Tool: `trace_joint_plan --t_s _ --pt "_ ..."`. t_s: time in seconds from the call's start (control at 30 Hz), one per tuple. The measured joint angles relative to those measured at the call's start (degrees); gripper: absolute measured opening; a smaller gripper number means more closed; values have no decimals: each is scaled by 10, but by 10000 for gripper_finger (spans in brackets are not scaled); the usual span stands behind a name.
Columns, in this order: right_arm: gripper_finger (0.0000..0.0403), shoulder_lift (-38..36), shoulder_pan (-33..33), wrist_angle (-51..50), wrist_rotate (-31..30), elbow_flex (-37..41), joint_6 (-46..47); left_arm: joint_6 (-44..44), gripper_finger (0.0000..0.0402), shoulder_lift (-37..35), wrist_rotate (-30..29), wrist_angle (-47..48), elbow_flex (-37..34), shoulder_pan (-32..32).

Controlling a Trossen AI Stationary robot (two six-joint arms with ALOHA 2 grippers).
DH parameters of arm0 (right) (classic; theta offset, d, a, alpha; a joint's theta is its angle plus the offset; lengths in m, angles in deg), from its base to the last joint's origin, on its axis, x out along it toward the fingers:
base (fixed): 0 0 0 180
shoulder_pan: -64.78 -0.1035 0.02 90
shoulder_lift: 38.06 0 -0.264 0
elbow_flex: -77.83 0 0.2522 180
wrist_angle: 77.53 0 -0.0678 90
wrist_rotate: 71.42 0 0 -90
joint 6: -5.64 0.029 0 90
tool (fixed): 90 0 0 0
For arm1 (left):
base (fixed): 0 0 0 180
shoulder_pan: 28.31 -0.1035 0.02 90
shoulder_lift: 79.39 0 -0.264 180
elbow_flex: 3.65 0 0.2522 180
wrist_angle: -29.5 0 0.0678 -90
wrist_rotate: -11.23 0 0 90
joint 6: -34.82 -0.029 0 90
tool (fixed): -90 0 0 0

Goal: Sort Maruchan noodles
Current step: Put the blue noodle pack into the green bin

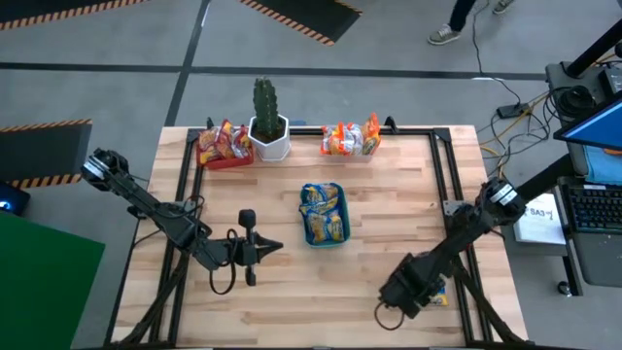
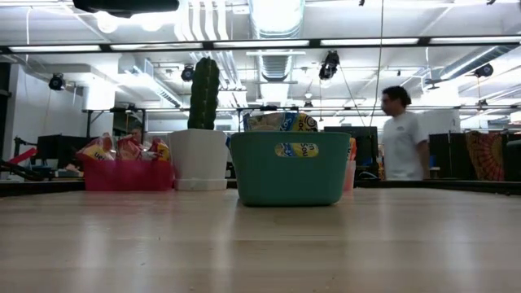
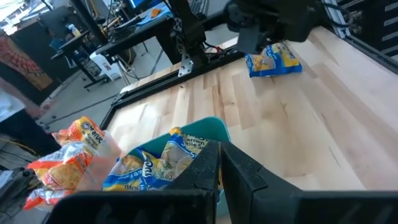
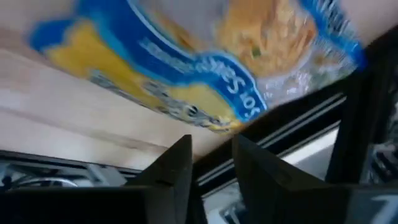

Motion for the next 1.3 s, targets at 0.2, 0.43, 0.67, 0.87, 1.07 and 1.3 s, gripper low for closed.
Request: trace_joint_plan --t_s 0.2,0.43,0.67,0.87,1.07,1.3 --pt "54 0 -16 43 -23 39 22 22 0 0 16 0 0 0" --pt "20 -1 14 208 -406 -32 -79 42 0 0 28 -1 0 0" --pt "11 -3 11 283 -581 -148 -322 78 0 6 62 1 0 0" --pt "10 -2 14 287 -630 -130 -281 99 0 68 142 9 0 0" --pt "16 0 18 319 -652 -45 -133 120 0 168 151 9 0 -1" --pt "76 0 23 499 -647 68 -45 170 0 260 197 -1 9 0"
